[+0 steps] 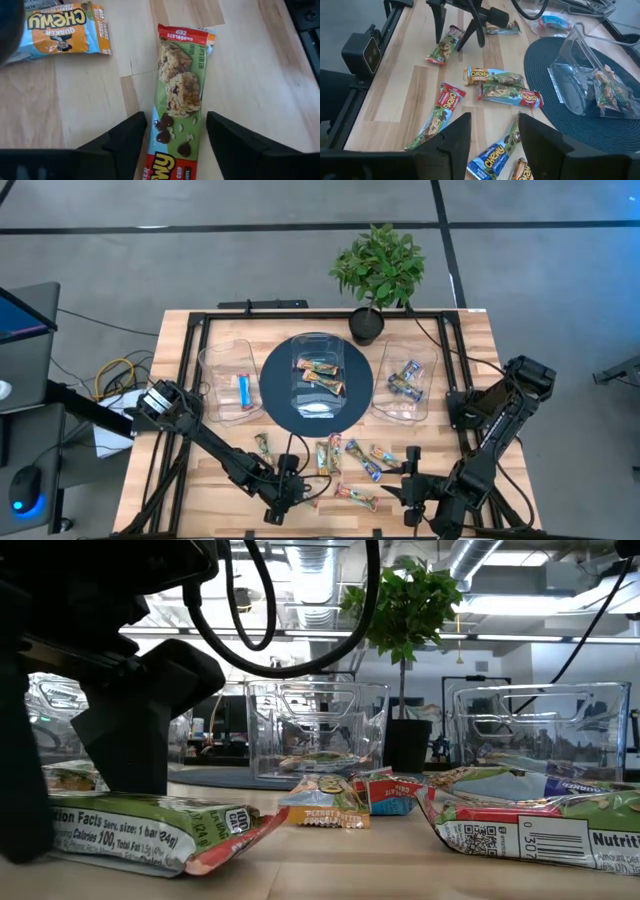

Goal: Pick and place Granola Bars by type
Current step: Put the red granola bar into the left transparent bin

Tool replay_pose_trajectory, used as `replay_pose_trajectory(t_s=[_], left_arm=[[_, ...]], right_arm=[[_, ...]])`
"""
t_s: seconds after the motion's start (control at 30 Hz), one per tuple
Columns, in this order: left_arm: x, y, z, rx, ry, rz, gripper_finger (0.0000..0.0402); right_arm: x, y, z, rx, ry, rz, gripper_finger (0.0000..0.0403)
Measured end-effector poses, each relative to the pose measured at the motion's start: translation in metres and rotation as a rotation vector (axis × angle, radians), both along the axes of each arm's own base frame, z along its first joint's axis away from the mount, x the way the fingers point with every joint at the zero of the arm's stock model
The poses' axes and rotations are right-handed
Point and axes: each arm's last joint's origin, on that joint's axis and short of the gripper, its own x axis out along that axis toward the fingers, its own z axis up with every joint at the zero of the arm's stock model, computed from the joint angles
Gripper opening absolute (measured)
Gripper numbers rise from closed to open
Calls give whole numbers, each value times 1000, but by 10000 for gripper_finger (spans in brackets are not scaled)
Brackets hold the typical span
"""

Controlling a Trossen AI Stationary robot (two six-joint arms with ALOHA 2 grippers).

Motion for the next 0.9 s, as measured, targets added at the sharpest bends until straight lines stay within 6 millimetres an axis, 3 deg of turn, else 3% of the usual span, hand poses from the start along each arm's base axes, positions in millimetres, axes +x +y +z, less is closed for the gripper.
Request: replay_pose_trajectory(t_s=[0.33,0.6,0.9], left_arm=[[-1,1,-1,22,2,-14,123],[3,-2,5,44,0,-58,113],[12,-6,29,144,44,-84,112]], right_arm=[[0,0,0,1,0,0,159],[0,0,0,1,-1,0,159],[0,0,0,3,-1,0,159]])
